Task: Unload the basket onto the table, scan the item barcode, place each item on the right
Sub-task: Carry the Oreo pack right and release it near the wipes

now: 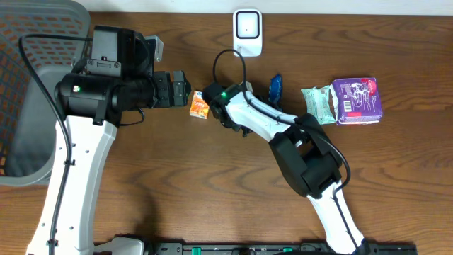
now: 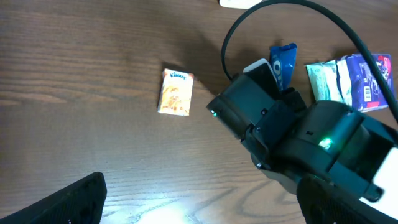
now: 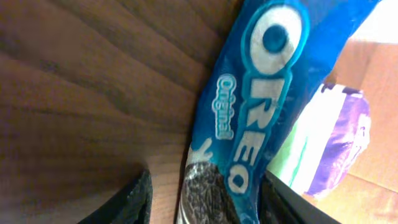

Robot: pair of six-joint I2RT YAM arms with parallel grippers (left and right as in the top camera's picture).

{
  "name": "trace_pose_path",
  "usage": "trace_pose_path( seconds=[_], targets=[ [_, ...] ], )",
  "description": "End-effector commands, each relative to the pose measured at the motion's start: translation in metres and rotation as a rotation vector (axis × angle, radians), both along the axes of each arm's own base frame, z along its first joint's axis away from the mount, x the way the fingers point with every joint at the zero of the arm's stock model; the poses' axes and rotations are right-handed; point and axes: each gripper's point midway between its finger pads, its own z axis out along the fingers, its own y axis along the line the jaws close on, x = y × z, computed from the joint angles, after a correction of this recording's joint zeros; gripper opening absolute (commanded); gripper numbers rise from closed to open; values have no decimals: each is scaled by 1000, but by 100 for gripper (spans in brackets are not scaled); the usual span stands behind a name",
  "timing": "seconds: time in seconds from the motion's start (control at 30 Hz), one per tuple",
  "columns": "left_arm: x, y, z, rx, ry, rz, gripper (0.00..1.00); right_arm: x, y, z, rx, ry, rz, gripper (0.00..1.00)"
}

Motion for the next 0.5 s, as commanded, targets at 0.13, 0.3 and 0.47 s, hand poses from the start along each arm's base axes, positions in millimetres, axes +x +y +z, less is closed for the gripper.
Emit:
trace_pose_path(
  seconds=[0.13, 0.3, 0.47],
  targets=[
    [0, 2, -2, 8, 5, 9, 98, 17, -8, 27, 207, 98, -170, 56],
    [0, 2, -2, 8, 5, 9, 98, 13, 2, 15, 441, 308, -130, 61],
    [0, 2, -2, 8, 5, 8, 98, 15, -1, 9, 440, 308, -131, 63]
  ],
)
